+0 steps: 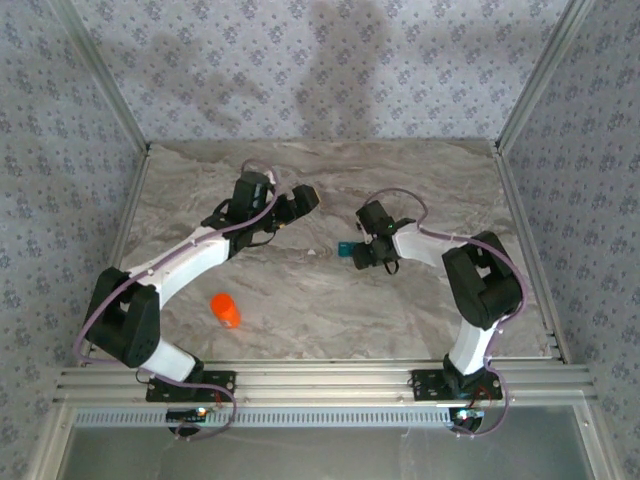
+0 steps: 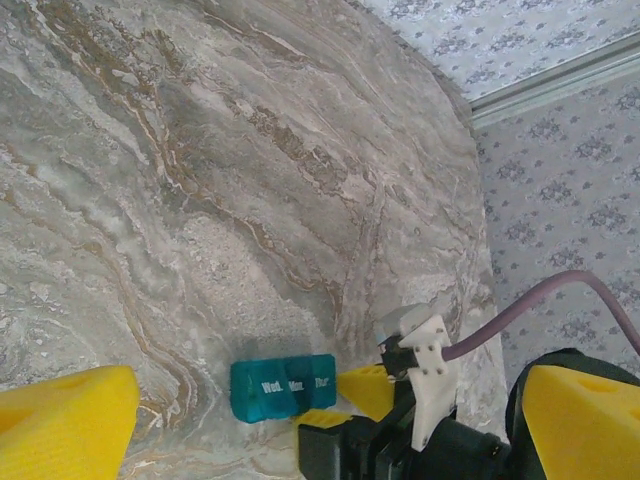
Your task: Sort the pills into containers
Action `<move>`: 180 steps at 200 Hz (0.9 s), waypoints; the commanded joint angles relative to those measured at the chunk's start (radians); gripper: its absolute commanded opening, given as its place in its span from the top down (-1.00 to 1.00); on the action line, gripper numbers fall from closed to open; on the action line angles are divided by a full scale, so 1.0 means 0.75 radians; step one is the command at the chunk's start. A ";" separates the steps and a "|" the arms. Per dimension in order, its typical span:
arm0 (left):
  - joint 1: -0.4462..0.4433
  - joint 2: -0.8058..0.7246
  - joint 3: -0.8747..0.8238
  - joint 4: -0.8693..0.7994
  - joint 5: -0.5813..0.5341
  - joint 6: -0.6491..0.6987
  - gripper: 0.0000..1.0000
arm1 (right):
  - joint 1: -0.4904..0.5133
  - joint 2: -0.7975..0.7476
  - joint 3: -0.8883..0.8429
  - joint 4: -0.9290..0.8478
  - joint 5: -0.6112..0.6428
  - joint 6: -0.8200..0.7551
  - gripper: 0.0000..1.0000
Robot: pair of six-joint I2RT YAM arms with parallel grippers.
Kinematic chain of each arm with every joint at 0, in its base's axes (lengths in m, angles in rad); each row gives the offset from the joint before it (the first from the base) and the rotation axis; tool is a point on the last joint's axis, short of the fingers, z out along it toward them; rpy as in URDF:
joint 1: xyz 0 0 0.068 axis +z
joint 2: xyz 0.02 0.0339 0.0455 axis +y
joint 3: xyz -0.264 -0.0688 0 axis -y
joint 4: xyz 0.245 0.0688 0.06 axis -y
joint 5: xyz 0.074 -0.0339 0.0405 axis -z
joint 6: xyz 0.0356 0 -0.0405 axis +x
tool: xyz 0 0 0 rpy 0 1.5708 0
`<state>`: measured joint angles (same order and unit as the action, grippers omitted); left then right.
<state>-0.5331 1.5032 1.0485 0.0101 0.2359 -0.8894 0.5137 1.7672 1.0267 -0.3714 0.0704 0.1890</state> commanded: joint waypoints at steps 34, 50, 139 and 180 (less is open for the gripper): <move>-0.028 0.082 0.150 -0.232 -0.005 0.265 -0.96 | -0.106 -0.228 -0.022 -0.104 -0.188 0.074 -0.19; -0.058 0.125 0.215 -0.332 -0.045 0.386 -0.96 | -0.151 -0.227 -0.007 -0.097 -0.245 0.095 -0.20; -0.232 0.351 0.396 -0.618 -0.258 0.841 -0.96 | -0.201 -0.005 0.102 -0.045 -0.311 0.134 -0.20; -0.257 0.396 0.390 -0.632 -0.282 0.901 -0.96 | -0.202 0.032 0.118 -0.019 -0.328 0.149 -0.19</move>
<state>-0.7147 1.7847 1.3182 -0.4290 0.0574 -0.2813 0.3683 1.7679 1.0817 -0.3985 -0.1509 0.2771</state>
